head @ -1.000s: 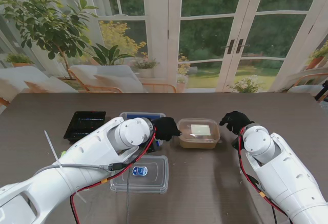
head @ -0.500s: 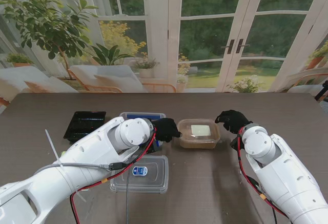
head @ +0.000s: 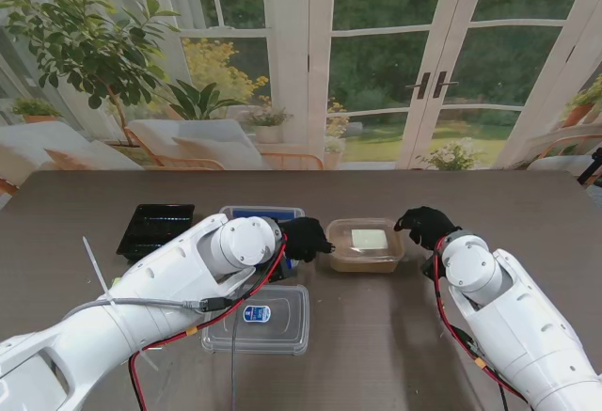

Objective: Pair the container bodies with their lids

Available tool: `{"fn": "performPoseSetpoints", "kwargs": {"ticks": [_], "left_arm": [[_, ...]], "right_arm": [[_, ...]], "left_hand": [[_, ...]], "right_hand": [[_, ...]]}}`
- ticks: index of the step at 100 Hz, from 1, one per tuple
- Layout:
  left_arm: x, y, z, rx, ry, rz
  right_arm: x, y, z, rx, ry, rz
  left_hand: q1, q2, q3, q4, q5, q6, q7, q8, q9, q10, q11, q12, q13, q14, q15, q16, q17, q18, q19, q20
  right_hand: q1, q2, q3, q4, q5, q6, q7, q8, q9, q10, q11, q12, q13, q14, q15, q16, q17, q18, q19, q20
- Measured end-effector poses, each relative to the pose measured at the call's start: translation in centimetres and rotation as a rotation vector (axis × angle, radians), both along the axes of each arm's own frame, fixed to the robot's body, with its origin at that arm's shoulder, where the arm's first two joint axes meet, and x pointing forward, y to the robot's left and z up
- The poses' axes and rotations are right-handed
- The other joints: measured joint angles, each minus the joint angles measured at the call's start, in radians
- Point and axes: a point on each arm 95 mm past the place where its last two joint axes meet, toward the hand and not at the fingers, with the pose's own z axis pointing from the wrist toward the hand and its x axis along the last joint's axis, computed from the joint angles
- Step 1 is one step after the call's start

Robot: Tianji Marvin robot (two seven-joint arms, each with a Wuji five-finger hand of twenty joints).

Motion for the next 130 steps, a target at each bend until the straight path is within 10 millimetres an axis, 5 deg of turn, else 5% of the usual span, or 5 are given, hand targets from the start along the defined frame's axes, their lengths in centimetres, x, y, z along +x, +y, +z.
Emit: {"fn": "performPoseSetpoints", "kwargs": {"ticks": [105,130], "left_arm": [[-0.3,0.8,1.5,-0.032,-0.083,0.020],[0.0,0.0,1.3,-0.081,-0.075,0.001]], "right_arm": [[0.1,0.2,-0.2,0.002,0.010,0.001],[0.1,0.2,-0.2,0.003,0.012,0.000]], "left_hand": [[0.000,0.000,-0.011,0.000,0.001,-0.002,-0.001,0.012,-0.001,0.001,-0.002,0.000,-0.001,0.001,-0.008,0.000,-0.001,0.000,-0.002,0.010],[0.000,0.000,-0.011,0.000,0.031,-0.044,0.003,0.013,0.000,0.001,-0.002,0.000,0.000,0.001,-0.008,0.000,0.001,0.000,-0.002,0.010]], "right_hand": [[0.000,0.000,0.000,0.000,-0.013,0.019,0.010,0.005,0.000,0.000,0.000,0.000,0.000,0.000,0.000,0.000,0.000,0.000,-0.001,0.000],[0.000,0.000,0.000,0.000,-0.017,0.020,0.010,0.005,0.000,0.000,0.000,0.000,0.000,0.001,-0.001,0.000,0.000,0.000,-0.001,0.000]]}}
